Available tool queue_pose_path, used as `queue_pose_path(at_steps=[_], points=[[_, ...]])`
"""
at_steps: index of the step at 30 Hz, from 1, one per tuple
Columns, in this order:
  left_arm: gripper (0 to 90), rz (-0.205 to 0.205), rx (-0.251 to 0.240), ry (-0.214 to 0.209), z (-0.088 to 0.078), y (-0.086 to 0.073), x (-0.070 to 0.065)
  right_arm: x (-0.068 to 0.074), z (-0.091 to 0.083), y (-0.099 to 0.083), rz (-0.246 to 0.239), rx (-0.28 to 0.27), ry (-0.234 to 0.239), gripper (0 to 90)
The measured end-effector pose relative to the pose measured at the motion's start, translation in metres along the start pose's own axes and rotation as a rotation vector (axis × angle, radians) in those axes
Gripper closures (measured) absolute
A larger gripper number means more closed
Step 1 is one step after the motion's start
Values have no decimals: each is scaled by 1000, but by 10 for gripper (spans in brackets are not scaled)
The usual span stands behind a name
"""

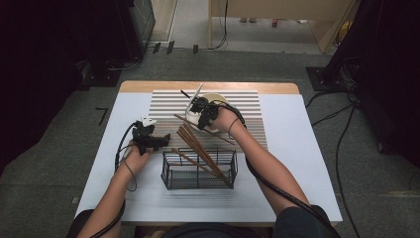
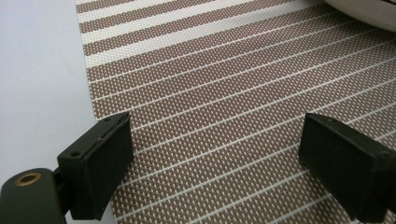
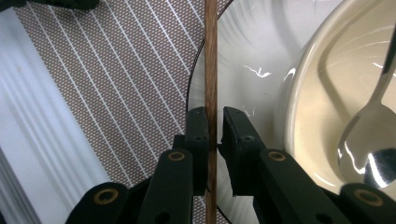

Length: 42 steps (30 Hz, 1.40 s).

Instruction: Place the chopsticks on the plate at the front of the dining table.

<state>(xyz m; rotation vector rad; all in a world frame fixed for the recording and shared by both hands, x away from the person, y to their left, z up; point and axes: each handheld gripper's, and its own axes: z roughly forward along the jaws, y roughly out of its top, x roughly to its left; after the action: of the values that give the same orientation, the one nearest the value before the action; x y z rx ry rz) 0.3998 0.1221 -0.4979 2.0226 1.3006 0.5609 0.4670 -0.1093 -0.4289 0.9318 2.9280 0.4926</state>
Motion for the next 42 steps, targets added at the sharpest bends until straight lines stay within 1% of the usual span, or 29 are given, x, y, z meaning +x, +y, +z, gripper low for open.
queue_pose_path(at_steps=[2,7,12,21,26,30,32,36,42], points=[[100,0,0,0,0,0,0,0,-1,0,6,-3,8,811],[100,0,0,0,0,0,0,0,-3,0,4,-10,4,811],[100,0,0,0,0,0,0,0,-4,0,-5,-2,4,844],[100,-2,1,-1,0,0,0,0,-3,4,-4,-13,-16,857],[100,-2,0,-1,0,0,0,0,-2,5,2,-13,-13,855],[100,-2,0,-1,0,0,0,0,-2,5,4,-17,-11,848],[100,-2,1,-2,0,0,0,0,-3,5,12,-21,3,819],[100,-1,2,-2,0,0,0,-2,-4,5,22,-35,19,802],[100,-1,0,-1,0,0,0,0,-8,4,19,-41,20,792]])
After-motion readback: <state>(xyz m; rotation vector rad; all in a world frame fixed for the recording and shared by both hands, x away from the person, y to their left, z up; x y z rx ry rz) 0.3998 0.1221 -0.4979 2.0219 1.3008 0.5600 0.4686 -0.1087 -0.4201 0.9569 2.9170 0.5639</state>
